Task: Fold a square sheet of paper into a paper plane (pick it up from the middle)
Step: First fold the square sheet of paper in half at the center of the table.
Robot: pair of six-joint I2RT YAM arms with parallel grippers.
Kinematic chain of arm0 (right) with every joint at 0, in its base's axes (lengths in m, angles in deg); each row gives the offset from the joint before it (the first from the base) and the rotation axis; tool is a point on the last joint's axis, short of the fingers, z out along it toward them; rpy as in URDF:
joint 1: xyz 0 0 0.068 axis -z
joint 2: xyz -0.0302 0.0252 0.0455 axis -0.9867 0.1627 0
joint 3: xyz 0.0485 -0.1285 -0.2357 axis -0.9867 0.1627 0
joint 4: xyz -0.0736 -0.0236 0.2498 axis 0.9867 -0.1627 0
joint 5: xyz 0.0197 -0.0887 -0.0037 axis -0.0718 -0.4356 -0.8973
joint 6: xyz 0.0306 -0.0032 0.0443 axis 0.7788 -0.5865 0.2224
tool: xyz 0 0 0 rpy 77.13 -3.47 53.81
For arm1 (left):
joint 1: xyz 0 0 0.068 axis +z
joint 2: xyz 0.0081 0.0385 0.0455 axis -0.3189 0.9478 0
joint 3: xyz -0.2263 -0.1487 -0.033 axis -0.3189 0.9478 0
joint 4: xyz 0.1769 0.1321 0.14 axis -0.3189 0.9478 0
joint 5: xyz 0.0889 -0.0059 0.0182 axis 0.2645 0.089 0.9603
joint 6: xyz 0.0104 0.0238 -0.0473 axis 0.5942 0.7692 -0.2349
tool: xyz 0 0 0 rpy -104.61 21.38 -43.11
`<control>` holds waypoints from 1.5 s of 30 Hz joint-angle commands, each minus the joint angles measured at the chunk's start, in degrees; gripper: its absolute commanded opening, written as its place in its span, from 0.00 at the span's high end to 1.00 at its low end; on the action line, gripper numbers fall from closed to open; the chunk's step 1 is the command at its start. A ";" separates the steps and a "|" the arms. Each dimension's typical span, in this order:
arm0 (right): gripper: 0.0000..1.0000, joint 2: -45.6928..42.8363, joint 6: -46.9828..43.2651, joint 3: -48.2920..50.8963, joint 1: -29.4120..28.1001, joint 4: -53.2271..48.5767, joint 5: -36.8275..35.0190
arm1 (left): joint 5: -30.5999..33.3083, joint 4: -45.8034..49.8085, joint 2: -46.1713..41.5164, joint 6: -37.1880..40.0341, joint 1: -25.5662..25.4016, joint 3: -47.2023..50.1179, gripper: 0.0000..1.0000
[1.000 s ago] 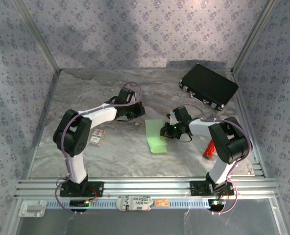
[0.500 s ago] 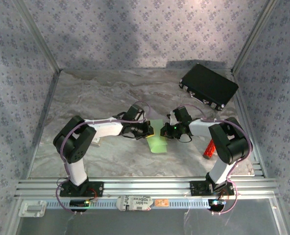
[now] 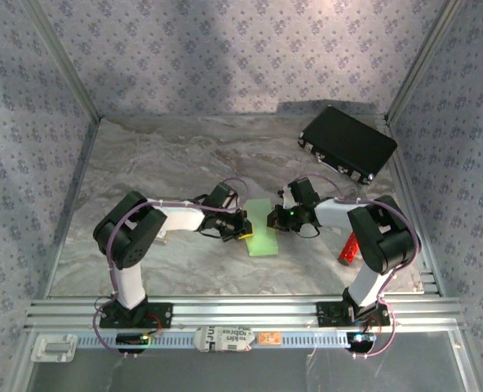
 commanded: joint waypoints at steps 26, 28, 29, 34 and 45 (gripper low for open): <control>1.00 2.76 -0.32 3.23 -0.16 -9.35 -7.65 | -3.64 -4.04 -4.06 -3.80 -2.14 4.41 0.97; 1.00 2.78 -0.25 3.28 -0.10 -9.22 -7.50 | -3.51 -5.91 -3.50 -3.78 -2.15 6.51 0.97; 1.00 2.75 -0.12 3.31 -0.15 -9.17 -7.47 | -3.42 -6.19 -3.06 -3.69 -2.11 7.14 0.97; 1.00 2.85 0.01 3.16 -0.06 -9.00 -7.02 | -2.85 -8.14 -1.74 -3.17 -2.15 10.93 0.98; 1.00 2.18 0.01 3.09 -0.07 -9.16 -6.99 | -1.13 -3.47 -8.28 -1.50 -2.35 7.56 0.97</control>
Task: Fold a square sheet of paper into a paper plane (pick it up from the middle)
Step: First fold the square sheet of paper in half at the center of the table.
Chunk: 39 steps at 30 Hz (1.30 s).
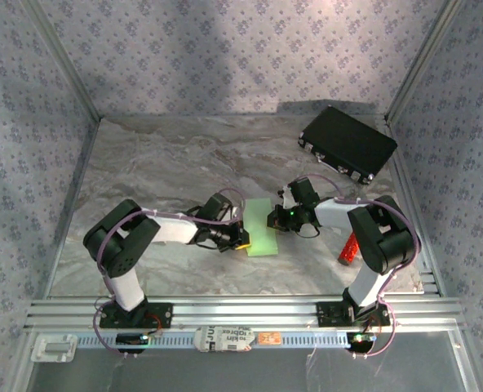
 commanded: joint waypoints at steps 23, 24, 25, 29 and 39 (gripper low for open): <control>1.00 2.70 -0.25 3.50 0.22 -9.33 -7.41 | -0.88 3.30 -0.32 1.65 -1.92 2.67 0.98; 1.00 2.66 -0.25 3.49 0.27 -9.29 -7.43 | -0.75 3.73 -0.65 1.79 -1.98 2.29 0.98; 1.00 2.76 -0.32 3.41 0.33 -9.42 -7.53 | -0.67 4.01 -1.13 1.79 -2.07 1.94 0.98; 1.00 2.71 -0.39 3.34 0.33 -9.43 -7.34 | -0.79 4.03 -3.36 0.94 -2.43 0.16 0.97; 1.00 2.92 -0.43 3.31 0.37 -9.40 -7.38 | -1.49 1.50 -4.43 -0.58 -2.64 -1.94 0.96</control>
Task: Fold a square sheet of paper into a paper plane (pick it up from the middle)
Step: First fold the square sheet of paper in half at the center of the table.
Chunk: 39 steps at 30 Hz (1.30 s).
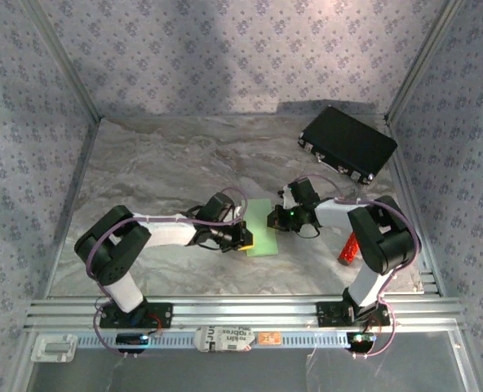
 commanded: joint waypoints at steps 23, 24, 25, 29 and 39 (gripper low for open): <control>1.00 3.33 -0.41 3.04 0.47 -9.92 -7.39 | 1.57 2.24 1.28 2.92 -2.85 8.08 0.99; 1.00 3.26 -0.41 3.10 0.43 -9.88 -7.38 | 1.43 1.46 0.91 2.74 -3.01 8.76 0.99; 1.00 3.19 -0.41 3.13 0.43 -9.88 -7.50 | 1.37 0.89 0.60 2.64 -3.04 9.25 0.98; 1.00 3.10 -0.46 3.02 0.43 -10.12 -7.39 | 1.49 0.97 -0.63 3.30 -3.71 9.85 0.98; 1.00 0.46 0.66 2.20 0.13 -5.69 -1.94 | 7.57 3.19 -13.23 3.11 -2.12 10.28 0.98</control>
